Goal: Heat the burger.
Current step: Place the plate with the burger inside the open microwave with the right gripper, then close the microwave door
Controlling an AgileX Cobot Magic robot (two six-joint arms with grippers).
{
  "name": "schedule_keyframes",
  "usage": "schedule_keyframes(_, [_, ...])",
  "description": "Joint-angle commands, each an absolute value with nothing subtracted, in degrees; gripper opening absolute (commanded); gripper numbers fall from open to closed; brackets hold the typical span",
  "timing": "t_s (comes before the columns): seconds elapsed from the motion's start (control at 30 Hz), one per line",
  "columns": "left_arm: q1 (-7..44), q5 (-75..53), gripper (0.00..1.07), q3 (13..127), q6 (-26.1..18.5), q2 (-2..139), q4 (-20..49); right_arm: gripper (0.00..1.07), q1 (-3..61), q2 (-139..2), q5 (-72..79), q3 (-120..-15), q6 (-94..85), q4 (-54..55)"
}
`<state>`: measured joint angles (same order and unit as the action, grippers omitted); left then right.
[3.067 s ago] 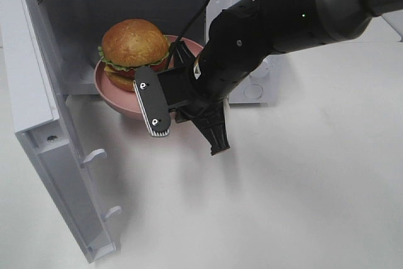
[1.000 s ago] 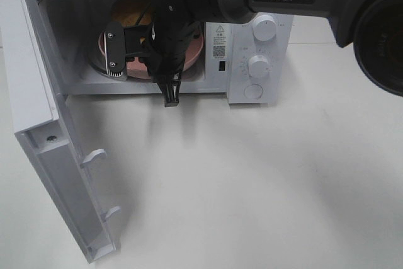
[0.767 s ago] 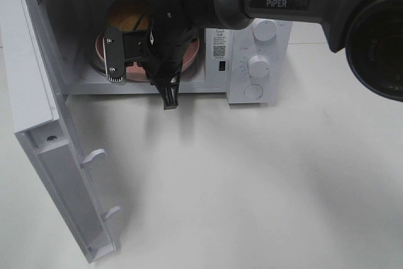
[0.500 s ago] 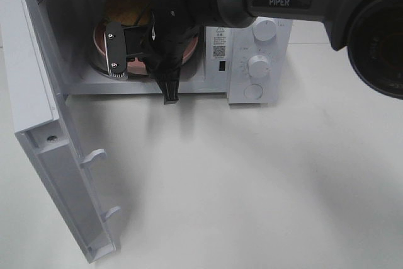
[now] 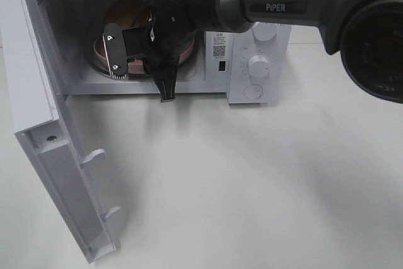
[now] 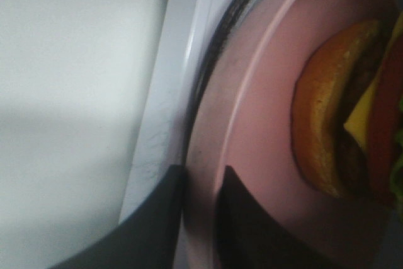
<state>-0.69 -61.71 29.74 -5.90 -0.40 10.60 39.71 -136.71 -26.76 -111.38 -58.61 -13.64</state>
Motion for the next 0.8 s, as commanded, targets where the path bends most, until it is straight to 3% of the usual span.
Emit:
schedule_keyframes(0.03, [-0.5, -61.1, 0.95, 29.5, -5.9, -1.3, 10.8, 0.33, 39.5, -136.0, -24.9, -112.2, -58.5, -14.0])
schedule_keyframes(0.13, [-0.5, -61.1, 0.95, 29.5, -5.9, -1.3, 10.8, 0.41, 39.5, -136.0, -26.1, -112.2, -58.2, -13.4])
schedule_keyframes(0.5, [-0.5, -61.1, 0.95, 29.5, -5.9, -1.3, 10.8, 0.45, 39.5, -136.0, -28.4, -112.2, -58.2, -9.9])
schedule_keyframes(0.8, [-0.5, -61.1, 0.95, 29.5, -5.9, -1.3, 10.8, 0.65, 39.6, -134.2, -28.8, -110.9, -56.3, -8.4])
